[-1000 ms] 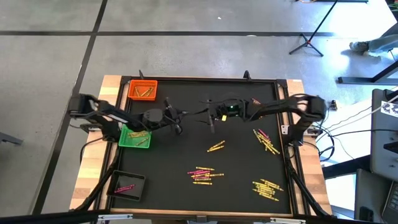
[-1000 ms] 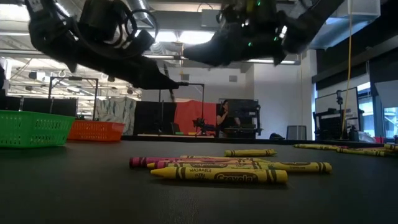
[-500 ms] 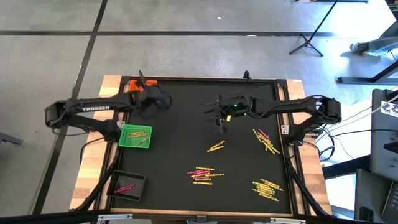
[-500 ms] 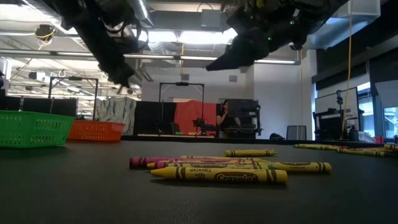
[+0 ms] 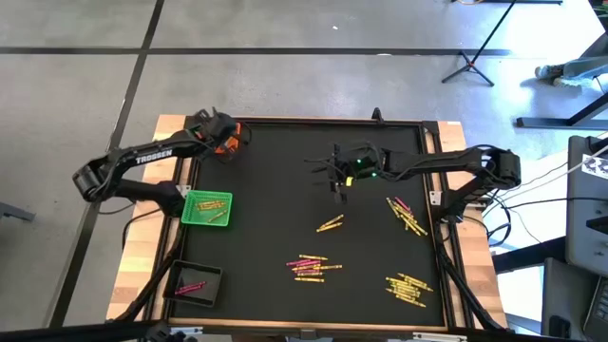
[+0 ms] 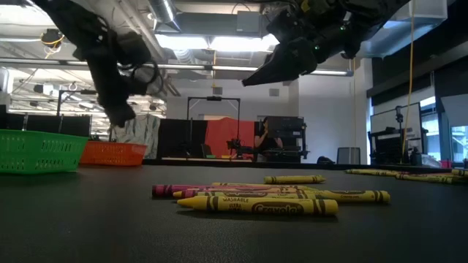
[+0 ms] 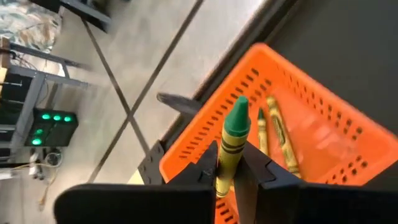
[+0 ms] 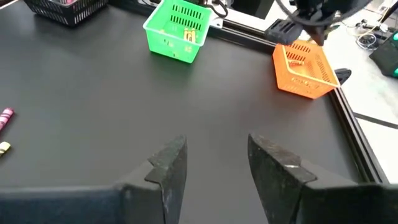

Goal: Sort crayons
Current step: Put the green crayon into the orange bin

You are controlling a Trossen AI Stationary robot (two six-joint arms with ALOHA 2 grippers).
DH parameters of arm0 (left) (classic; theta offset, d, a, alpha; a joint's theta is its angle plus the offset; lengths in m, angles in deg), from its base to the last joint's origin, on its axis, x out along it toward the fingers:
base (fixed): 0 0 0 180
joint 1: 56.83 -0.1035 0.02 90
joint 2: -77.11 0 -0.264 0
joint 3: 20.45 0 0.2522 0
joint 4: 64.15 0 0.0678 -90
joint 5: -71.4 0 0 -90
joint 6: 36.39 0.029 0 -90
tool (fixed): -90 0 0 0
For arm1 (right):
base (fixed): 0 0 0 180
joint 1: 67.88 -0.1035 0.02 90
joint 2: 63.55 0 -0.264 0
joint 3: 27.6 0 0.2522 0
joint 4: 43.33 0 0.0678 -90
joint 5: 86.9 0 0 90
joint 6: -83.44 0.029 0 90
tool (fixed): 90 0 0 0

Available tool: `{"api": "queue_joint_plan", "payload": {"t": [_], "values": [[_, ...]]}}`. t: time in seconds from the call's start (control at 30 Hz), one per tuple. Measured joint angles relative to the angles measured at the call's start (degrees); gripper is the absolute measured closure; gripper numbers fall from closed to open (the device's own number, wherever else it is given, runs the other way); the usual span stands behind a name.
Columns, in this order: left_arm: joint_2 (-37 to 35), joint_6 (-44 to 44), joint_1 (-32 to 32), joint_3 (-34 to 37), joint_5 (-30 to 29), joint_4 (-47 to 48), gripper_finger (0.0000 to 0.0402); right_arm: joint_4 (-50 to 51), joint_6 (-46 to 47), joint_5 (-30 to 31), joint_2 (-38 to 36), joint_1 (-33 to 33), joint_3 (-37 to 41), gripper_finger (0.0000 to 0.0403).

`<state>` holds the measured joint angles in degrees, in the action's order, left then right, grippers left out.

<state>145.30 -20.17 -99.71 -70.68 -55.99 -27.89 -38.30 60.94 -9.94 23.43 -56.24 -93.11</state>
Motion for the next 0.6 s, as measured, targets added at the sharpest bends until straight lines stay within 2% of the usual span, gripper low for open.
{"api": "queue_joint_plan", "payload": {"t": [0.27, 0.43, 0.6], "values": [[7.5, 3.9, -1.6, 0.0, -1.9, -0.6, 0.0390, -1.2, -0.1, 0.6, 1.4, 0.0, 0.0, 0.0235], [8.5, 3.9, -2.1, 0.0, -2.6, -0.6, 0.0388, -1.1, 0.0, 0.5, 1.5, 0.0, 0.0, 0.0235], [7.8, 2.2, -1.8, -0.2, -2.8, -0.1, 0.0351, -1.1, 0.1, 1.3, 1.5, 0.0, 0.0, 0.0235]]}}
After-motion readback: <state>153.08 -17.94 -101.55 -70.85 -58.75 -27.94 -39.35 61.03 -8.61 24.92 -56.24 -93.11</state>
